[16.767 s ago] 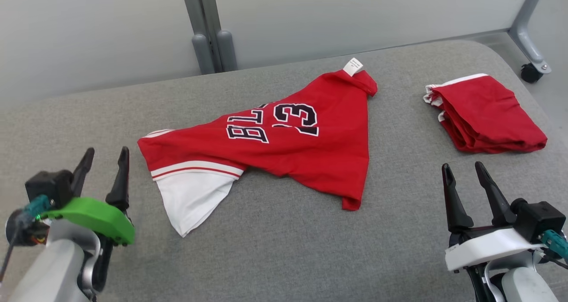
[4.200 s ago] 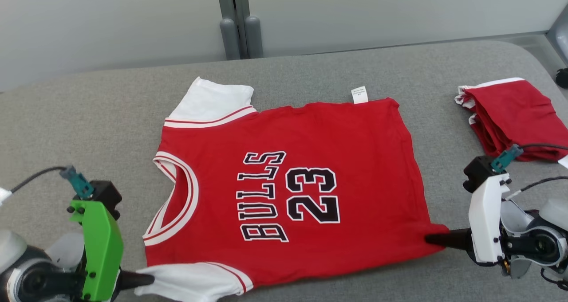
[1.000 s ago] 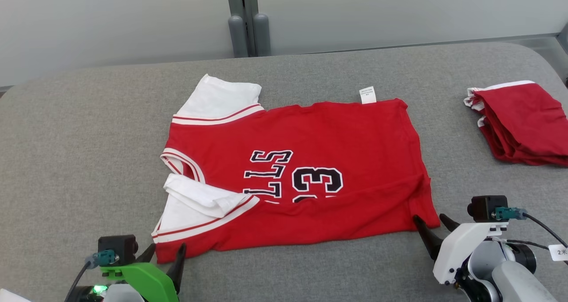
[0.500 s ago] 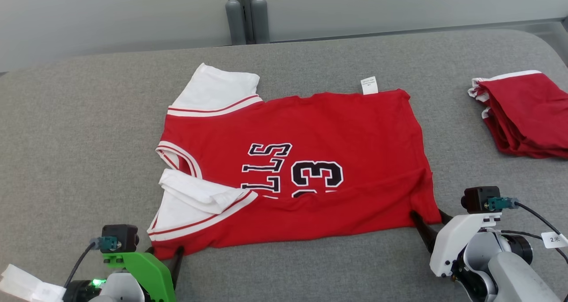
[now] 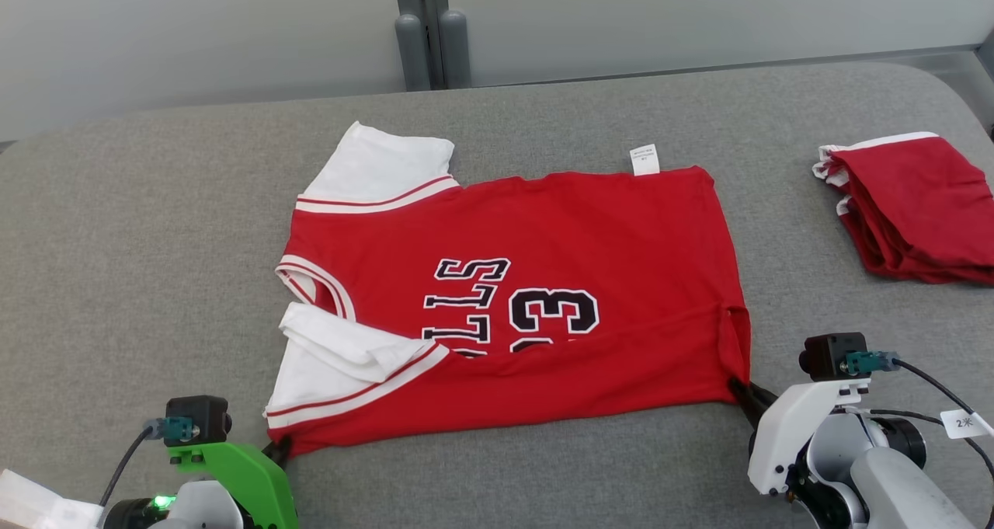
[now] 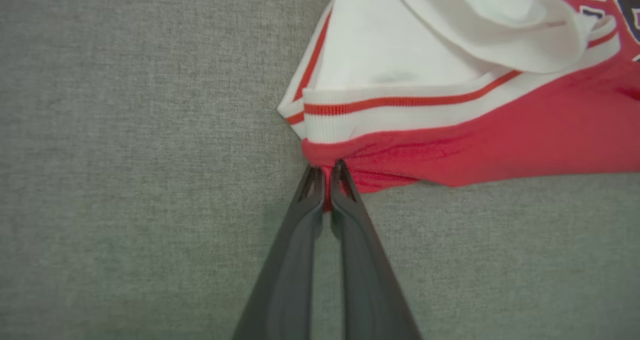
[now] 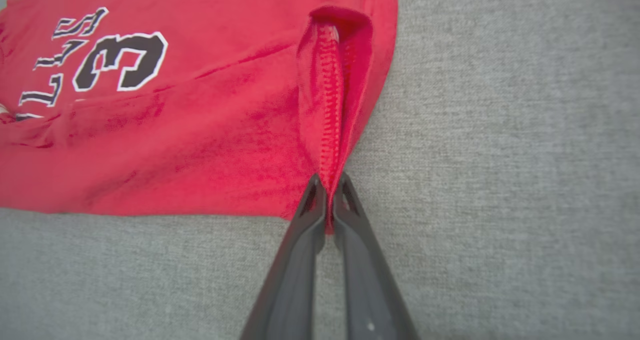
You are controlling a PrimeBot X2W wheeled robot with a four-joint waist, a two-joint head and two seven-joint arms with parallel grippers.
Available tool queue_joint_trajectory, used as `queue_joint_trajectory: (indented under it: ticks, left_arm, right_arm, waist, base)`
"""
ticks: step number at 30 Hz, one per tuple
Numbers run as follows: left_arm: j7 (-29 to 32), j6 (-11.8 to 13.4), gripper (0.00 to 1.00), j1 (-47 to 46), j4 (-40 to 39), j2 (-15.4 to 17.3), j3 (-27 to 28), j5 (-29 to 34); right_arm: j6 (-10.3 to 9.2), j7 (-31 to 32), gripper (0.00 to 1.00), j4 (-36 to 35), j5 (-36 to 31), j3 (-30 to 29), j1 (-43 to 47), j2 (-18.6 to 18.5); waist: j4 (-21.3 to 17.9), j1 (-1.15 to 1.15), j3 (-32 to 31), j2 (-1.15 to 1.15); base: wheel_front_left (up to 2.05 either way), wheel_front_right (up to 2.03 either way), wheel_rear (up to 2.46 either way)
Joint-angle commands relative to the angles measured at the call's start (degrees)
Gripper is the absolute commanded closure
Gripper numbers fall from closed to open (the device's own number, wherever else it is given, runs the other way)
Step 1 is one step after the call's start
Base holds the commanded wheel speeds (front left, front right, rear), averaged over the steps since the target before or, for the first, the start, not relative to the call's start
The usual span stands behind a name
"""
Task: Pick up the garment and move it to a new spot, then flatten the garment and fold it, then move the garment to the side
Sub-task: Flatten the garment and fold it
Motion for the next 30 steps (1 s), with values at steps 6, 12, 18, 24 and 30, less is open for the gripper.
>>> queue_joint_trajectory:
  ticks: [6, 12, 18, 24, 30]
  left_arm:
    - [1.6, 0.2, 1.0, 2.9, -3.0, 3.1, -0.2, 0.0]
    - [5.7, 1.7, 1.0, 6.6, -8.1, 6.1, -0.7, -0.8]
    - [10.2, 4.3, 1.0, 11.5, -15.3, 9.4, -0.9, -2.1]
    - [13.2, 6.9, 0.99, 15.4, -20.6, 11.1, -0.5, -3.6]
    - [14.7, 7.9, 0.0, 16.4, -22.0, 11.1, -0.7, -4.5]
  right_arm:
    - [-0.01, 2.0, 1.0, -2.6, 2.7, 0.6, 2.7, -2.0]
    - [-0.02, 6.1, 1.0, -7.3, 4.6, -0.1, 6.7, -4.4]
    - [-0.04, 11.0, 1.0, -11.8, 3.7, -2.0, 12.2, -5.5]
    - [-0.05, 14.1, 1.0, -15.0, 2.2, -5.7, 16.9, -4.3]
    - [-0.04, 15.6, 0.0, -17.3, 0.9, -7.5, 18.3, -2.2]
  waist:
    - [0.1, 0.0, -2.7, 0.0]
    - [0.2, 0.0, -4.4, 0.0]
    - [0.1, 0.0, -5.2, 0.0]
    - [0.2, 0.0, -5.0, 0.0]
    - [-0.2, 0.0, -4.7, 0.0]
  base:
    - [0.0, 0.0, 0.0]
    - [0.0, 0.0, 0.0]
    - [0.0, 0.0, 0.0]
    - [0.0, 0.0, 0.0]
    - [0.0, 0.0, 0.0]
